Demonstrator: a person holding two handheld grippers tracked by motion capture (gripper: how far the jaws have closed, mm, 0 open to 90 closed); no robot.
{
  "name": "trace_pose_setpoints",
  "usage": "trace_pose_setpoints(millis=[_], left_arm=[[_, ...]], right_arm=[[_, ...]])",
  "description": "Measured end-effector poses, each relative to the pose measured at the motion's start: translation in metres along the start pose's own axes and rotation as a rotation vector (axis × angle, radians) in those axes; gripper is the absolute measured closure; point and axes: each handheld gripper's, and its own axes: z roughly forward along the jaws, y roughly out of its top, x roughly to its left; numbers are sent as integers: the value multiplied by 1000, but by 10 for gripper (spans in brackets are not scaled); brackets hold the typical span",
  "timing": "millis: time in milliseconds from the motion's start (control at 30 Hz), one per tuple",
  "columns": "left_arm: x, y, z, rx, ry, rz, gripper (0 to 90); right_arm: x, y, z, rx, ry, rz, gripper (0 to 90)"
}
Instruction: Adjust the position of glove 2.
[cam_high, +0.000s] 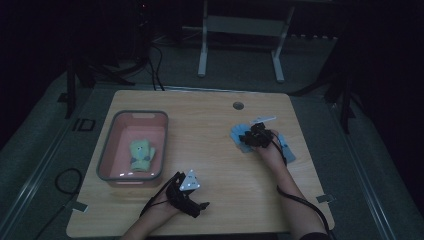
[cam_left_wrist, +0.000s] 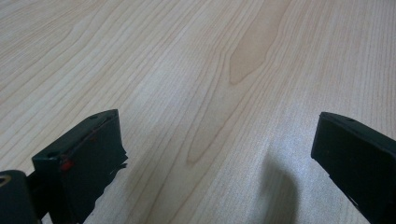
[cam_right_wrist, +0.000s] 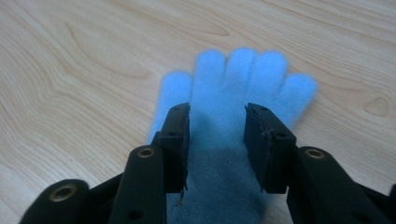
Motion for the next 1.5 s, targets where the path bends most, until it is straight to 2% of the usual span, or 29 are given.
trace_pose_setpoints(millis=[100, 267, 433, 500, 700, 833, 933, 1067, 1133, 1233, 1300, 1333, 1467, 1500], left_arm=[[0, 0, 0, 0, 0, -1, 26], [0, 0, 0, -2, 1, 2, 26], [-1, 1, 1, -3, 1, 6, 26], [-1, 1, 1, -2, 2, 9, 26], [-1, 0, 2, 13, 8, 19, 26], [-1, 1, 2, 6, 7, 18, 26], [-1, 0, 2, 6, 10, 18, 26], [-1, 0, 2, 4, 8, 19, 26], [-1, 0, 3, 2, 10, 20, 26], [-1, 0, 4, 6, 20, 27, 26], [-1, 0, 4, 7, 14, 28, 26], [-1, 0, 3, 8, 15, 29, 26], [-2, 0, 3, 8, 12, 35, 26], [-2, 1, 3, 3, 11, 32, 26]], right_arm=[[6, -4, 2, -15, -31, -47, 671], [11, -8, 3, -48, -49, -25, 774], [19, -10, 1, -67, -109, -5, 853], [21, -9, 0, -68, -126, 1, 864], [38, -2, -21, -108, -167, 84, 875], [49, 0, -36, -137, -164, 130, 875], [61, 0, -48, -147, -184, 130, 875], [74, -3, -62, -157, -191, 155, 876], [81, -6, -69, -160, -187, 161, 875], [91, -12, -80, -173, -167, 200, 875], [94, -14, -83, -182, -173, 210, 875], [103, -17, -88, -180, -190, 197, 875], [111, -22, -89, -177, -186, 213, 875], [113, -25, -89, -177, -176, 230, 875]])
